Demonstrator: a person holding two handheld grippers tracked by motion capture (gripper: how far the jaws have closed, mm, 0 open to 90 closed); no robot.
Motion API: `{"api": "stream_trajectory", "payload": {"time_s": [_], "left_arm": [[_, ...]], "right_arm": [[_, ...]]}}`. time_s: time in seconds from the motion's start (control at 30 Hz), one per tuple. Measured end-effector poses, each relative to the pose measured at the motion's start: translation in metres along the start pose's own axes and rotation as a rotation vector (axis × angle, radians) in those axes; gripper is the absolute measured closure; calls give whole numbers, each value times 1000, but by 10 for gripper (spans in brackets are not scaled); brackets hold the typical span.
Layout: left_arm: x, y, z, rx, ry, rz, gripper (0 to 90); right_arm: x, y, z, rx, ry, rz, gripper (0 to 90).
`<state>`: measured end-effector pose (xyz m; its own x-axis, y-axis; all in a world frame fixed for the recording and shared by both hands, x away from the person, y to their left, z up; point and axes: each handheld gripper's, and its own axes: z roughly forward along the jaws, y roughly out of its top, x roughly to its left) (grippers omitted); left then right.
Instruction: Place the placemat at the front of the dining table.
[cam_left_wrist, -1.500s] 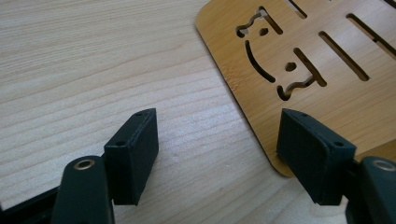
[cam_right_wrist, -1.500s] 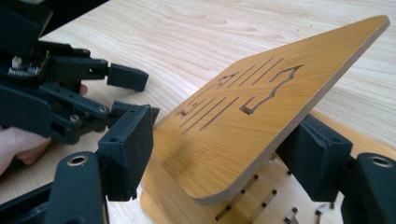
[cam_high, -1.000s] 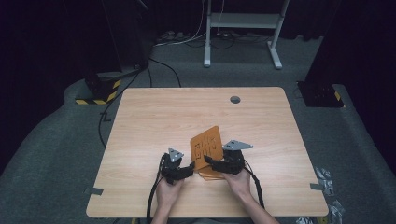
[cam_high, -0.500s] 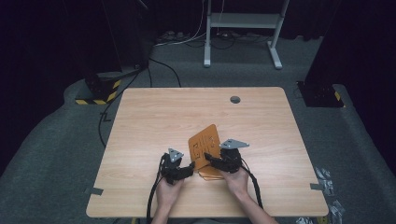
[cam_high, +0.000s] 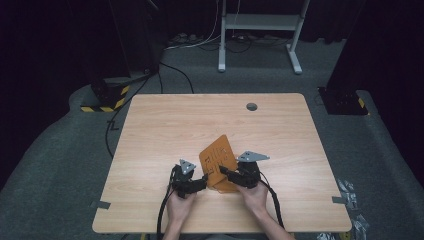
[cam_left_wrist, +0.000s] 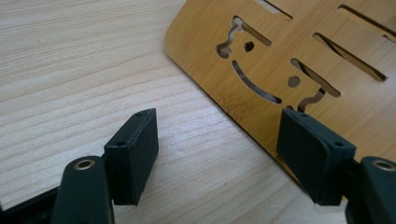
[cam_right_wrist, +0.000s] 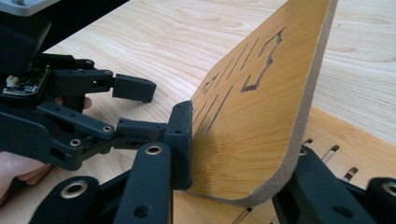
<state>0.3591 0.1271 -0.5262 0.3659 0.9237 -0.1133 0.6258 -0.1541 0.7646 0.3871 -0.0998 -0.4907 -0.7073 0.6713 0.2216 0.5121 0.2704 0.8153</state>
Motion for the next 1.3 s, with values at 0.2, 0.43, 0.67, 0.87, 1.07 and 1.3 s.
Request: {"api": "stream_trajectory", "payload": {"time_s": [0.2,0.43,0.67,0.87,1.07,1.3], "left_arm": [[2,-1,-2,-13,-1,-10,292],[4,-3,-6,-45,7,-35,293],[3,-5,-9,-60,23,-16,293],[0,-6,-9,-64,38,-15,291],[0,-6,-9,-61,37,-10,287],[3,-5,-9,-58,32,-6,287]], "right_arm": [[3,1,-2,15,37,4,711],[4,4,-5,3,84,15,774],[7,7,-7,-7,116,0,809],[4,9,-9,-13,142,35,839],[5,14,-10,-24,160,48,858],[0,15,-16,-37,166,68,861]]}}
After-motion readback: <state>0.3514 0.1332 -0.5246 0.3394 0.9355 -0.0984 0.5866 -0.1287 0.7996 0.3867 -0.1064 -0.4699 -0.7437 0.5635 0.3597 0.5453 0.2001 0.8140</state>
